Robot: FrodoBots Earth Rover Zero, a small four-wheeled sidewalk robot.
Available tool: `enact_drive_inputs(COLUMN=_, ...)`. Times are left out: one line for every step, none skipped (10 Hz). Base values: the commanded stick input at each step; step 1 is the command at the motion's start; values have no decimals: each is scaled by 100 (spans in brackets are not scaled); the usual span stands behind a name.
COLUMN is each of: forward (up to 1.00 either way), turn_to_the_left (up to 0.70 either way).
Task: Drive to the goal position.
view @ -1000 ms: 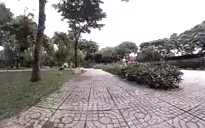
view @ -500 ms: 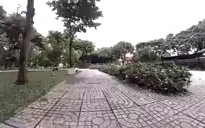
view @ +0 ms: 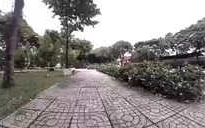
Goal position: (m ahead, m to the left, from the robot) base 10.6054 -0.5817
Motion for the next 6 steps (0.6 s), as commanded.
enact_drive_inputs(forward=100, turn_to_the_left=0)
enact_drive_inputs(forward=100, turn_to_the_left=0)
enact_drive_inputs(forward=100, turn_to_the_left=0)
enact_drive_inputs(forward=100, turn_to_the_left=0)
enact_drive_inputs(forward=100, turn_to_the_left=0)
enact_drive_inputs(forward=100, turn_to_the_left=0)
